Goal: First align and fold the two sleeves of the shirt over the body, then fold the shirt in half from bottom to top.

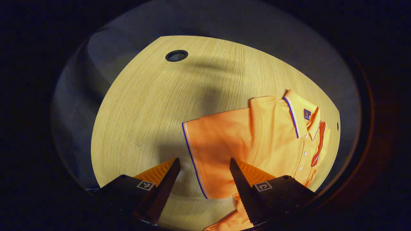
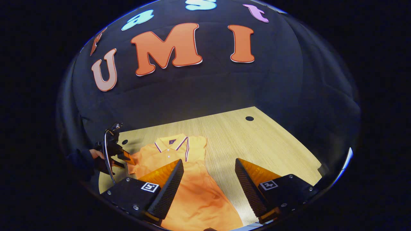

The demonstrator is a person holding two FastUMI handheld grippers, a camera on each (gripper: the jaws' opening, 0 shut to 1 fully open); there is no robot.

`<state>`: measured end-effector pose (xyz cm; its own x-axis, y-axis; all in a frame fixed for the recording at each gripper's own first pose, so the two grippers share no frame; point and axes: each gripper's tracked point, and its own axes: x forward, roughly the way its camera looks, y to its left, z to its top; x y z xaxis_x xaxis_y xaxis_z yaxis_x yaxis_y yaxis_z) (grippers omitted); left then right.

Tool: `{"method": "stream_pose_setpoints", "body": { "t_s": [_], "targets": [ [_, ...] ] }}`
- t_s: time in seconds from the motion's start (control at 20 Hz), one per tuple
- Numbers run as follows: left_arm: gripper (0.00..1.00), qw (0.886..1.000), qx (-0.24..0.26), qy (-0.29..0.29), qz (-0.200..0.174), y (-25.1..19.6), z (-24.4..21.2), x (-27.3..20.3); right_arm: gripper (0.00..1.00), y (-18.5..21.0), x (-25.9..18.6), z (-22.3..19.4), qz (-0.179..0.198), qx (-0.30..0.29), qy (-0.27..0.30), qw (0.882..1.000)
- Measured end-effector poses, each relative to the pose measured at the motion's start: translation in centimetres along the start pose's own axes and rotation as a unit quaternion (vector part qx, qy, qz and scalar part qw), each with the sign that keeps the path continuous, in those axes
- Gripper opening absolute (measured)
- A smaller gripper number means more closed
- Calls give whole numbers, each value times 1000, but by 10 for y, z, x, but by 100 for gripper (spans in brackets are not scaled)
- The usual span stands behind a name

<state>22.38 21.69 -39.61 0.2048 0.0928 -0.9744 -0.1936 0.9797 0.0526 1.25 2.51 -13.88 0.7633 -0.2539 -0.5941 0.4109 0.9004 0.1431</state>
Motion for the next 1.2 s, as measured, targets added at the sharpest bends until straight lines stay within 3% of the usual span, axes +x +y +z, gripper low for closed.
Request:
{"method": "stream_pose_setpoints", "body": {
  "t_s": [0.1,0.15,0.3,0.35,0.75,1.05,1.2],
  "targets": [
    [91,1000,14,-6,12,4,3,1,99,-8,-2,-11,-5,6,8,1000],
    [81,1000,20,-9,9,3,6,3,98,-10,-2,-13,-5,11,9,1000],
    [16,999,31,-11,-22,-6,5,-2,98,-12,1,-21,0,29,17,999],
    [12,999,32,-19,-35,-8,6,-6,98,-15,2,-21,1,29,17,999],
    [12,986,101,-109,-81,-49,38,-56,98,-34,-2,-19,-8,3,-2,1000],
    [12,970,170,-134,-115,-112,39,-76,99,-40,-11,-30,-16,7,2,1000],
    [12,965,194,-133,-113,-132,39,-74,99,-45,-21,-36,-22,13,3,1000]
  ]
}}
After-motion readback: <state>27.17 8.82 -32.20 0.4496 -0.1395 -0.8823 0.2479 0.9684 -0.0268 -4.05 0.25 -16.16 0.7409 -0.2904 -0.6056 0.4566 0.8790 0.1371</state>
